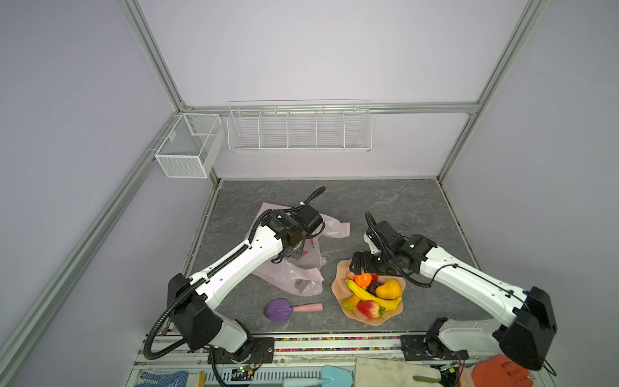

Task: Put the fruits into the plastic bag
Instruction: 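Hold the bag open with the left gripper while the right gripper grasps the orange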

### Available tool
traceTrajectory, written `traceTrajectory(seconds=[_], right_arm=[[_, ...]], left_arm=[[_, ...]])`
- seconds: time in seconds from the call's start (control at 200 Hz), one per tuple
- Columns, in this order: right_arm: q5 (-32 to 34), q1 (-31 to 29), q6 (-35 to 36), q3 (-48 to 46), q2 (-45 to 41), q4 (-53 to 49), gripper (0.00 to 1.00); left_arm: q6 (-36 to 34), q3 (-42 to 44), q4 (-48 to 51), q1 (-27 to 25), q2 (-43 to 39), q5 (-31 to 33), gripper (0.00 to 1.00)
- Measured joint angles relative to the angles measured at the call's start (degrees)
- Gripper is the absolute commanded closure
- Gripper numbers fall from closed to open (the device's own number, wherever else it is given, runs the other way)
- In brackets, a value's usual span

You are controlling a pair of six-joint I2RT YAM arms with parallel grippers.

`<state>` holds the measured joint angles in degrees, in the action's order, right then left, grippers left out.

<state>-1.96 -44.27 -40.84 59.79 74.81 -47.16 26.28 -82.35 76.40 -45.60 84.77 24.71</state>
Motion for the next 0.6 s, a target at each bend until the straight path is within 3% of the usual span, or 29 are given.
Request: traceTrajectory(seconds=[0.33,0.6], right_arm=[[7.9,-4.7,-7.8,0.4,3.0,-3.3,0.08],[9.9,-6.4,-12.1,0.4,7.7,-1.7,0.16]], left_arm=[[-2.1,1.6,-3.3,1.0,-5.5,-9.6,1.00],[-3.5,3.9,-4.0,1.0,-6.6,-12.9,1.00]])
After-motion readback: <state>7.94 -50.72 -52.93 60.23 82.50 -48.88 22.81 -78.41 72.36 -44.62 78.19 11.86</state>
